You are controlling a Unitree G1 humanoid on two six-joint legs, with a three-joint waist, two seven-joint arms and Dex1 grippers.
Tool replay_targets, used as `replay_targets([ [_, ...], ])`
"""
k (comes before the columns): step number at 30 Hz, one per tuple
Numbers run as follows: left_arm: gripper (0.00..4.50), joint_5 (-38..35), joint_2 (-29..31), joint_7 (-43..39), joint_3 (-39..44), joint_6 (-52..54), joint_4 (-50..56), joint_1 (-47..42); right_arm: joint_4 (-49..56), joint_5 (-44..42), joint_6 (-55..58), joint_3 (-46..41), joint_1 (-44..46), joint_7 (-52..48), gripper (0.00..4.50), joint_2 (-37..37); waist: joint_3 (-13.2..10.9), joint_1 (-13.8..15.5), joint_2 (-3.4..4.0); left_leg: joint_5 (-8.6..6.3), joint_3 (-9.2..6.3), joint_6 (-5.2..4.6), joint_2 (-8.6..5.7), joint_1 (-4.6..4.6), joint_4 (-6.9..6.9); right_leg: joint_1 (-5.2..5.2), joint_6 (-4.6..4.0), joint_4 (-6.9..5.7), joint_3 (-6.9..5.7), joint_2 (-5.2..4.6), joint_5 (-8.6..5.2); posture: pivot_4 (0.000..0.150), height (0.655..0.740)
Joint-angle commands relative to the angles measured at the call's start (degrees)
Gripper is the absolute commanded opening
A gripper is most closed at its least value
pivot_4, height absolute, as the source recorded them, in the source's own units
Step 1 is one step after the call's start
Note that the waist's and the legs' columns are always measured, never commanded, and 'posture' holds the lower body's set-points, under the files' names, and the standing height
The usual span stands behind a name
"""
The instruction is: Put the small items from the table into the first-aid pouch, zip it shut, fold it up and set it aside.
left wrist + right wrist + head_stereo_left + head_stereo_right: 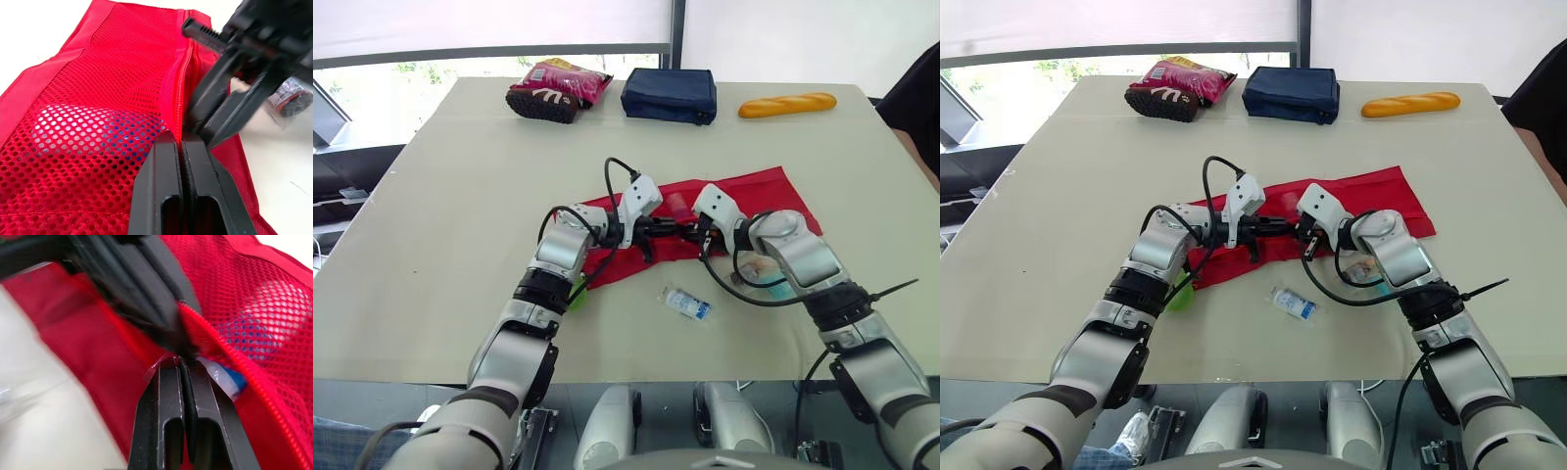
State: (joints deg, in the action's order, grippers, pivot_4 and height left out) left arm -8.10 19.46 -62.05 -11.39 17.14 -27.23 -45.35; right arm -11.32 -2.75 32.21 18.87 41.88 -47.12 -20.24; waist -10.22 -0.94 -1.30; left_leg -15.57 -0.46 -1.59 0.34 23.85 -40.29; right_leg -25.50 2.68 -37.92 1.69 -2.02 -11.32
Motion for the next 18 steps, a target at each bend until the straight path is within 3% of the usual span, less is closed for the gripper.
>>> replay_targets([
  [1,0.00,-0.5,-0.5,-1.1,-0.5,-0.4,2.7,-0.3,-0.5,0.5,-3.9,-3.3,2.8,4.9,0.11,2.5,0.0,-0.1,0.00,0.00,0.01,0.00,0.00,-0.01,0.00,0.00,0.00,-0.01,0.00,0.00,0.00,0.150,0.7105],
  [5,0.00,-0.2,-0.3,-1.2,-0.4,-1.0,2.4,-0.2,1.9,0.1,-4.2,-3.5,1.0,4.7,0.11,2.2,0.0,0.0,0.01,0.00,0.02,0.00,0.00,-0.01,0.00,0.00,0.00,-0.01,0.01,-0.01,0.00,0.150,0.7105],
  [11,0.00,1.3,0.8,-1.3,-0.2,-5.5,-1.3,-1.4,17.5,-4.7,-1.6,-6.1,-8.0,0.0,0.11,-3.6,0.0,0.2,0.01,0.00,-0.06,0.00,-0.02,0.04,0.01,0.01,0.00,0.02,0.01,-0.02,0.00,0.150,0.7105],
  [17,0.00,3.2,2.7,-3.1,-0.1,-12.7,-7.3,-2.9,36.8,-16.6,-0.7,-20.1,-22.0,-2.0,0.11,-8.7,0.0,0.1,0.02,0.00,-0.04,-0.01,0.00,-0.01,0.01,0.02,0.01,0.01,-0.01,0.02,-0.01,0.150,0.7105],
  [18,0.00,3.4,2.9,-3.4,0.0,-13.9,-8.5,-3.3,39.7,-19.0,0.6,-23.0,-24.1,-2.4,0.31,-9.7,0.0,0.2,0.02,0.00,-0.05,-0.01,0.02,-0.02,0.01,0.03,0.02,0.02,-0.02,0.04,-0.02,0.150,0.7105],
])
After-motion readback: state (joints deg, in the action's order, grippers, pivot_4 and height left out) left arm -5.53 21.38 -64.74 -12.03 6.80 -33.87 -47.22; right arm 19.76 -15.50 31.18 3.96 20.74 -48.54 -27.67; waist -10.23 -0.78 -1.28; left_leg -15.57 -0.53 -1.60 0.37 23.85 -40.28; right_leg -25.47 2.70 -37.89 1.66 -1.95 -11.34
